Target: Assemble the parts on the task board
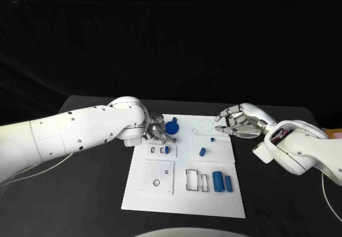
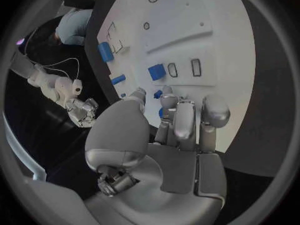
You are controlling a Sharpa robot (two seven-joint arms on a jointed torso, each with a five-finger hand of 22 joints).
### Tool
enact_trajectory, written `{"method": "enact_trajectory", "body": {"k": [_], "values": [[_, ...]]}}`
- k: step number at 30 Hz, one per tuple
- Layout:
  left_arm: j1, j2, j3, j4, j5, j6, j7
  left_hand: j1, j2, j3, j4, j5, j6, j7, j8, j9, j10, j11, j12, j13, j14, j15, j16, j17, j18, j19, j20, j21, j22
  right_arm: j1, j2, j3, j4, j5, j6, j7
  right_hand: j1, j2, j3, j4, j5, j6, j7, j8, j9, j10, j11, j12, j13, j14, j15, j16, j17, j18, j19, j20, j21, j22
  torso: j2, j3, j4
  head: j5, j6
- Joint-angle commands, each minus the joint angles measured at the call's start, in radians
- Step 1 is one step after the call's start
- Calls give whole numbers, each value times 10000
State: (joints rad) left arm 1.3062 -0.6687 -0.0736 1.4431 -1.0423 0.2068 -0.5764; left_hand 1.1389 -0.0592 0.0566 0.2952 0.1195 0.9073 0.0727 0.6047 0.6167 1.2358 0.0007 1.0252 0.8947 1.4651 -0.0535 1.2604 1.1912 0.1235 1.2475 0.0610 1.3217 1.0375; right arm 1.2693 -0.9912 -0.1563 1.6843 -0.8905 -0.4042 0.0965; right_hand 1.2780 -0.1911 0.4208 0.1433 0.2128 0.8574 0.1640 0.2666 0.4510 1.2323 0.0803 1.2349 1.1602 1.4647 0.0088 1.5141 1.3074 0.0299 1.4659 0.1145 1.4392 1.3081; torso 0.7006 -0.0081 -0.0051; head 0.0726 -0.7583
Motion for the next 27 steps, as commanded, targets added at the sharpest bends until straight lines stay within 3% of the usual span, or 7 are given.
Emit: {"method": "enact_trajectory", "body": {"k": [1,10,14,27], "values": [[20,72,-4,-21,-131,443,-131,79,73,-52,-18,53,-80,6,71,33,-61,9,-48,-18,32,-44,-68,18,-188,-36,-42,66,28,-2,4,2,-9,-5,-88,21,-10,34,-29,41,20,-80,3,-6,2,-77,-8,-74,-13,711,-27,-55,1193,87,63,-22,-36,1622,-10,6,5,1,-39],[16,92,-17,-51,-91,828,-114,336,66,-60,-31,83,-135,3,112,151,-88,8,-56,-34,33,-42,-76,23,-187,-52,-36,74,38,-2,12,2,15,-13,-185,62,-3,37,-27,47,64,-109,9,-5,3,-103,-4,-107,-46,705,-25,-67,1173,85,69,-19,-32,1627,-7,8,6,-18,-87],[11,100,-20,0,-90,998,-139,440,83,-46,-35,94,-142,-1,126,193,-97,5,-64,-47,33,-44,-80,24,-190,-49,-34,84,58,-3,21,2,32,-27,-254,79,54,31,1,35,363,-199,28,7,11,-156,9,-180,-125,699,-15,-85,1152,91,57,-11,-62,1612,-5,7,32,-16,-89],[-21,154,-63,-11,-45,1164,-139,635,210,77,-22,113,-176,-1,123,268,-113,2,-75,-66,34,-45,-89,27,-191,-59,-29,96,78,-8,56,1,-4,-55,-348,19,75,40,17,34,476,-213,31,29,20,-172,13,-204,-155,691,-13,-104,1117,110,12,-8,-132,1564,-10,9,13,3,-139]]}}
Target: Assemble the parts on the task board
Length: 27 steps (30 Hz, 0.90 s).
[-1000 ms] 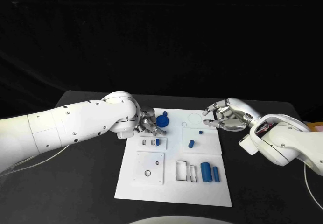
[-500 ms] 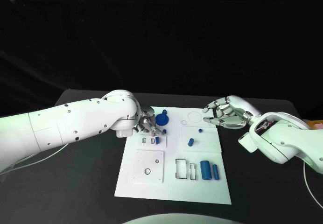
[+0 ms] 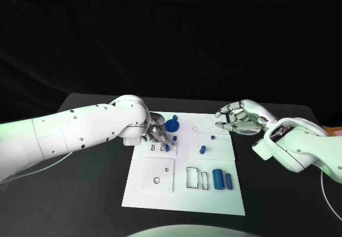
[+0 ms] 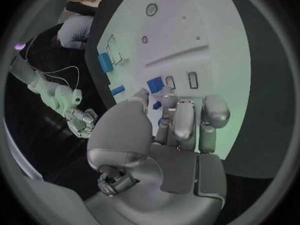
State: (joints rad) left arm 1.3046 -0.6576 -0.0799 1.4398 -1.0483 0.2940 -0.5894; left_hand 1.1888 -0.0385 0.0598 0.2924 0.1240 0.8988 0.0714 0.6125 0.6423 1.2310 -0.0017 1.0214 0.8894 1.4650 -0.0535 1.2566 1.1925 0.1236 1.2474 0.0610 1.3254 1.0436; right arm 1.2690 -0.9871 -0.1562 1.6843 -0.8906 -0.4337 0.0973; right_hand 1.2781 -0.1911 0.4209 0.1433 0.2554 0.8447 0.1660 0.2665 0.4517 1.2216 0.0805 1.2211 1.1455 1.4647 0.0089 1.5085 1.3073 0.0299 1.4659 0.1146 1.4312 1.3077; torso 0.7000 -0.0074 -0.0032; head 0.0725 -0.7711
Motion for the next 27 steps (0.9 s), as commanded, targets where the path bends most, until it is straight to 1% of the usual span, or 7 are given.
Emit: {"method": "enact_trajectory", "body": {"k": [1,12,19,22,24,26,27], "values": [[-6,45,-1,26,24,294,-8,138,5,46,6,68,-91,12,44,13,-66,25,-37,-13,35,-46,-50,14,-192,-58,-29,59,17,-5,17,1,-8,-56,-55,6,75,39,17,34,51,-86,11,30,14,-65,11,-65,-7,691,-14,-48,1118,110,12,-9,-52,1568,-3,0,-7,8,-16],[-10,40,-6,24,235,220,-13,404,120,379,6,87,-123,-8,4,90,-78,8,-51,-34,39,-58,-59,24,-192,-74,-26,77,42,-17,77,0,-95,-69,-53,-39,87,43,26,31,95,-90,13,39,18,-59,10,-62,-5,689,-13,-53,1112,112,8,-8,-60,1564,-5,3,14,16,-31],[-11,27,-7,-26,966,-98,-89,1495,139,1843,-57,84,-212,-71,-111,212,-137,-61,-109,-72,43,-137,-78,42,-190,-100,-58,101,77,-50,148,-1,-196,-71,-7,-55,92,50,33,31,120,-88,13,46,21,-58,11,-63,-8,686,-13,-60,1097,118,-6,-7,-80,1550,-11,6,6,26,-33],[-11,13,-7,-37,1330,-232,-86,2066,-337,3697,-125,88,-279,-72,-92,397,-120,-68,-147,-93,48,-149,-85,68,-204,-71,-90,153,170,-58,158,-2,-229,-71,1,-68,93,54,35,33,128,-87,13,49,22,-55,11,-61,-6,685,-13,-62,1095,118,-7,-7,-83,1549,-8,3,5,26,-38],[-11,0,-7,-33,1492,-334,-65,1773,-1127,6000,-141,-4,-304,131,129,764,-12,-26,-186,-134,46,-125,-103,87,-207,-59,-113,210,253,-60,160,-2,-245,-71,5,-80,94,61,40,36,146,-86,14,54,24,-49,10,-57,-2,684,-13,-64,1090,119,-9,-7,-87,1546,-8,0,5,25,-38],[-11,-18,-7,-29,1684,-430,-51,1445,-1501,7037,-668,11,-394,8,307,1060,72,-44,-146,-112,57,-118,-103,108,-216,-58,-100,241,303,-62,162,-2,-262,-71,10,-90,94,61,40,36,146,-86,14,54,24,-49,10,-57,-2,684,-13,-64,1090,119,-9,-7,-87,1546,-8,-1,4,25,-51],[-11,-31,-7,-26,1798,-479,-48,1305,-1525,7253,-787,8,-407,-22,349,1134,97,-38,-131,-101,57,-106,-107,111,-217,-55,-101,252,319,-63,163,-2,-269,-71,13,-95,94,61,40,36,146,-86,14,54,24,-49,10,-57,-2,684,-13,-64,1090,119,-9,-7,-87,1546,-10,3,2,30,-43]]}}
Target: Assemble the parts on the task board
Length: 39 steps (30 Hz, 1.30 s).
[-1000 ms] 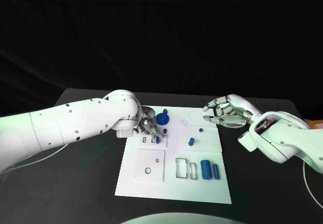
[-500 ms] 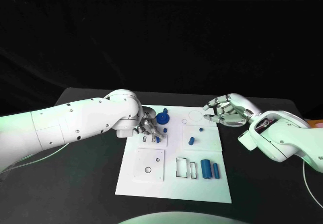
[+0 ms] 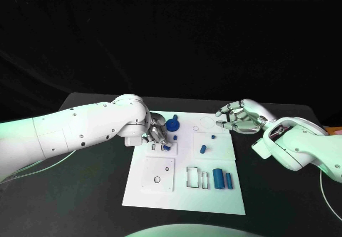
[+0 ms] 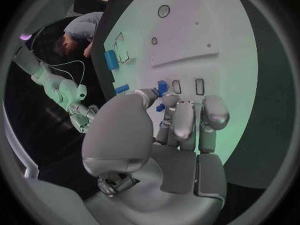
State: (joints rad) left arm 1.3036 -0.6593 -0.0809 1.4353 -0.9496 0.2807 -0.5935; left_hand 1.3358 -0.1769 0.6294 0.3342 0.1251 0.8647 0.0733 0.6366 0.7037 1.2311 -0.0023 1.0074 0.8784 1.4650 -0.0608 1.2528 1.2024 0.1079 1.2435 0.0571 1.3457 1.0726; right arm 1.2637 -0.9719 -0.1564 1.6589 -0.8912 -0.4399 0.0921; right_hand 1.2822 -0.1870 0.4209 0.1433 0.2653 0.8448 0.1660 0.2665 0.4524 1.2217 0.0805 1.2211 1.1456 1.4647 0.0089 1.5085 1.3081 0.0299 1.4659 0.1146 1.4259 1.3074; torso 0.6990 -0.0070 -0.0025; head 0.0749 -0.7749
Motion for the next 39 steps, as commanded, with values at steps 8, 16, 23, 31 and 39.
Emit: {"method": "enact_trajectory", "body": {"k": [8,16,23,31,39], "values": [[-1,-239,11,123,1495,-705,-42,-633,-230,2158,-1711,-24,-86,-47,242,774,187,-45,90,85,67,-48,-71,33,-67,2,-71,91,94,-22,21,0,-44,-64,85,-55,55,23,44,36,65,-85,14,60,18,-60,10,-68,-17,678,-13,-76,1058,126,-28,-7,-61,1530,-5,5,10,19,-7],[1,-744,59,445,1659,-1234,27,-933,-335,2373,-1906,-8,-14,-100,358,915,335,-89,287,287,76,-78,-65,53,-105,138,-82,198,306,-31,12,0,-68,-64,88,-62,53,22,43,38,71,-85,14,62,19,-65,11,-74,-24,675,-13,-81,1047,129,-34,-7,-71,1523,-24,36,45,52,-31],[-97,-1055,31,736,942,-1803,249,-1209,-578,2971,-2265,149,30,-142,572,1138,491,-141,506,481,77,-131,-83,58,-184,417,-133,427,737,-33,-10,0,-73,-64,77,-58,46,19,40,43,78,-85,15,65,20,-84,12,-93,-48,669,-12,-92,1024,136,-54,-7,-99,1503,-39,66,84,117,-81],[-342,-1196,10,1005,-383,-2636,543,-1518,-802,3398,-2456,352,88,-211,802,1334,701,-207,766,663,84,-186,-91,71,-259,688,-186,649,1147,-33,-35,0,-93,-86,101,-158,42,18,39,46,85,-87,16,68,21,-78,12,-88,-42,669,-12,-92,1026,133,-46,-7,-90,1510,-76,100,147,175,-102],[-565,-1094,-35,1068,-908,-2894,523,-1724,-920,3599,-2535,615,173,-268,920,1417,886,-261,990,859,92,-231,-91,84,-332,938,-228,830,1520,-33,-6,-1,-126,-150,316,-395,33,14,37,54,96,-95,18,70,21,-107,14,-118,-78,622,-11,-178,841,178,-160,-6,-252,1393,-91,118,140,221,-157]]}}
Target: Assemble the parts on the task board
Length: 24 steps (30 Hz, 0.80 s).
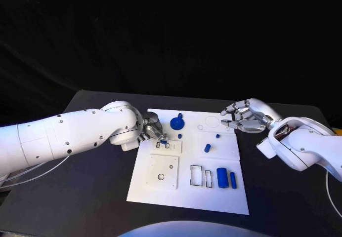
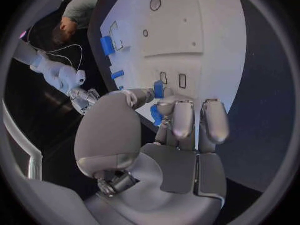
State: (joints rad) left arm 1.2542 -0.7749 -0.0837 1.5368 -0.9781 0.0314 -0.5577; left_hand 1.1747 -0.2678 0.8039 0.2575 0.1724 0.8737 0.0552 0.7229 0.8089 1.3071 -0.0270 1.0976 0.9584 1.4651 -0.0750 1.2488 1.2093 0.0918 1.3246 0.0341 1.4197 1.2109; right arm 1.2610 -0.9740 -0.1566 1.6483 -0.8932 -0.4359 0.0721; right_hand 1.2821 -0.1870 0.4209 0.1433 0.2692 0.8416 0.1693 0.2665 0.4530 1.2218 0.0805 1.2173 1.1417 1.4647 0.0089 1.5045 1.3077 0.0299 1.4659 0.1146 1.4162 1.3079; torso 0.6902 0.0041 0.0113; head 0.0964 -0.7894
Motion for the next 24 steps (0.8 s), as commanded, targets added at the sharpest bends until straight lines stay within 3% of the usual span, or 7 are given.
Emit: {"method": "enact_trajectory", "body": {"k": [1,9,24], "values": [[-111,83,-9,58,-674,-399,148,-134,-16,1870,-1775,181,89,-93,70,374,136,-19,98,62,92,-93,-54,14,-178,151,-2,107,171,-6,22,0,-27,-133,306,-216,29,13,36,59,63,-68,-14,73,16,-130,15,-102,-65,614,-11,-153,819,186,-179,-6,-183,1370,-1,8,1,-3,-4],[-260,200,-17,72,-827,0,-21,-269,-51,1924,-1811,326,125,-127,159,434,193,-48,152,63,97,-117,-55,21,-199,224,-24,166,283,-8,36,-3,-32,-155,421,-298,29,13,36,59,63,-68,-14,73,16,-130,15,-102,-65,614,-11,-153,819,186,-179,-6,-183,1370,21,6,6,-46,-54],[-298,343,-20,-46,-1027,154,-233,-442,-30,1953,-1819,375,166,-198,348,554,220,-108,109,-131,101,-161,-60,26,-220,290,-47,220,397,-8,44,-4,6,-180,411,-272,8,11,31,79,70,-75,-12,86,21,-140,17,-114,-79,606,-10,-169,805,190,-192,-5,-207,1356,11,5,4,-96,-85]]}}
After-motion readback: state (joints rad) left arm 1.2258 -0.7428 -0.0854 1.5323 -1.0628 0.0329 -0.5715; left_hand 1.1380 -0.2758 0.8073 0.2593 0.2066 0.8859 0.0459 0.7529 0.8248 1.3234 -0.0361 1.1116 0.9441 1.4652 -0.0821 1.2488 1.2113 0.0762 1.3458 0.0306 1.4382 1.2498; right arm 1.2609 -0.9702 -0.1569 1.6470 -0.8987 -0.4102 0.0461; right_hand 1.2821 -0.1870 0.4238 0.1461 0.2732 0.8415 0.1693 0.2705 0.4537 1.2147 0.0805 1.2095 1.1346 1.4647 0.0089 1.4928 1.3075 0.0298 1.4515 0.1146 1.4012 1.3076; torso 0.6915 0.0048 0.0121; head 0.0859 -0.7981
